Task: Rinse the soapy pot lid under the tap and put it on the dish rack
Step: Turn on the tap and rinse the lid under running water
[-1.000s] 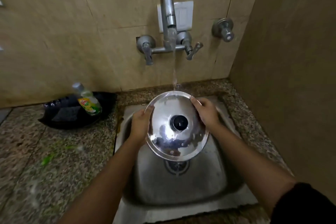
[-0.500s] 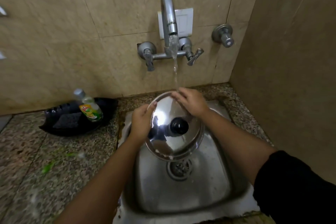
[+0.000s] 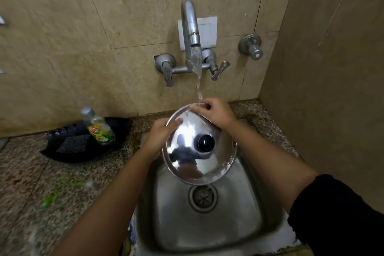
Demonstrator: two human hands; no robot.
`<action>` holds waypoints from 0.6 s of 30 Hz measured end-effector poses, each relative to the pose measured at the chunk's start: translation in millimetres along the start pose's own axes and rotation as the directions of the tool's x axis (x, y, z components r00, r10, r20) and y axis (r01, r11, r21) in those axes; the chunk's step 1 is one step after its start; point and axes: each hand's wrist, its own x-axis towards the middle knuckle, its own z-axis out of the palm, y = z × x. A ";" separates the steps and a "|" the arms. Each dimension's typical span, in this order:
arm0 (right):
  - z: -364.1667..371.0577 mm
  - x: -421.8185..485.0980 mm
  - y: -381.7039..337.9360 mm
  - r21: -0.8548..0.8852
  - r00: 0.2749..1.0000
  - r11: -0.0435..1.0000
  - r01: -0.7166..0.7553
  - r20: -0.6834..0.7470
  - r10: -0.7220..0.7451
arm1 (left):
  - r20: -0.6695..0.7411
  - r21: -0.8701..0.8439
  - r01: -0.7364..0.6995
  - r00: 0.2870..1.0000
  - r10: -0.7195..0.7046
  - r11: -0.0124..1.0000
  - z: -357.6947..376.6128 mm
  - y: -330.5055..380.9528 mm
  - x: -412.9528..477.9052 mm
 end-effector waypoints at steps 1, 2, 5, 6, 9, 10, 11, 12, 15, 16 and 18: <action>3.4 -0.6 -4.8 -0.066 0.997 0.996 0.053 0.066 -0.049 | 0.056 0.060 -0.004 0.998 0.001 0.998 0.5 4.2 1.7; 5.8 -0.8 -8.1 -0.098 0.991 0.991 0.096 0.102 -0.086 | 0.077 0.085 -0.023 0.997 0.017 0.996 2.2 6.6 4.0; 3.0 -0.1 2.4 0.002 1.000 1.000 0.005 -0.009 -0.005 | -0.075 -0.003 -0.061 0.995 0.061 0.998 7.2 4.3 0.7; 0.7 0.3 7.4 0.056 0.995 0.997 -0.055 -0.084 0.060 | -0.136 -0.067 -0.055 0.990 0.045 0.996 6.6 1.6 -1.9; -1.4 1.2 4.7 -0.028 0.989 0.995 -0.095 -0.120 0.091 | -0.100 -0.141 0.005 0.995 -0.020 0.990 2.6 -1.2 -2.2; 0.7 0.9 -1.4 -0.090 0.998 0.995 -0.042 -0.044 0.038 | -0.035 -0.076 0.010 0.999 -0.012 0.997 1.7 1.2 0.5; 4.1 0.8 -6.0 -0.141 0.999 0.990 0.027 0.029 -0.023 | 0.009 -0.017 0.001 1.000 -0.001 1.000 2.3 3.5 3.5; 5.2 0.8 -8.6 -0.148 0.996 0.986 0.070 0.063 -0.062 | 0.011 0.017 -0.009 1.000 0.008 1.000 2.8 4.6 5.9; 0.6 1.0 1.6 0.011 0.997 0.999 -0.051 -0.050 0.051 | -0.107 -0.056 -0.021 0.994 0.015 0.998 2.9 -1.9 4.1; -0.4 0.8 4.4 0.034 0.991 0.996 -0.079 -0.108 0.083 | -0.110 -0.113 -0.005 0.994 -0.007 0.994 1.2 -4.6 3.8; 0.7 -0.4 0.6 -0.038 0.996 0.998 -0.043 -0.085 0.039 | -0.006 -0.135 0.043 0.999 -0.044 0.990 -0.9 -3.0 5.1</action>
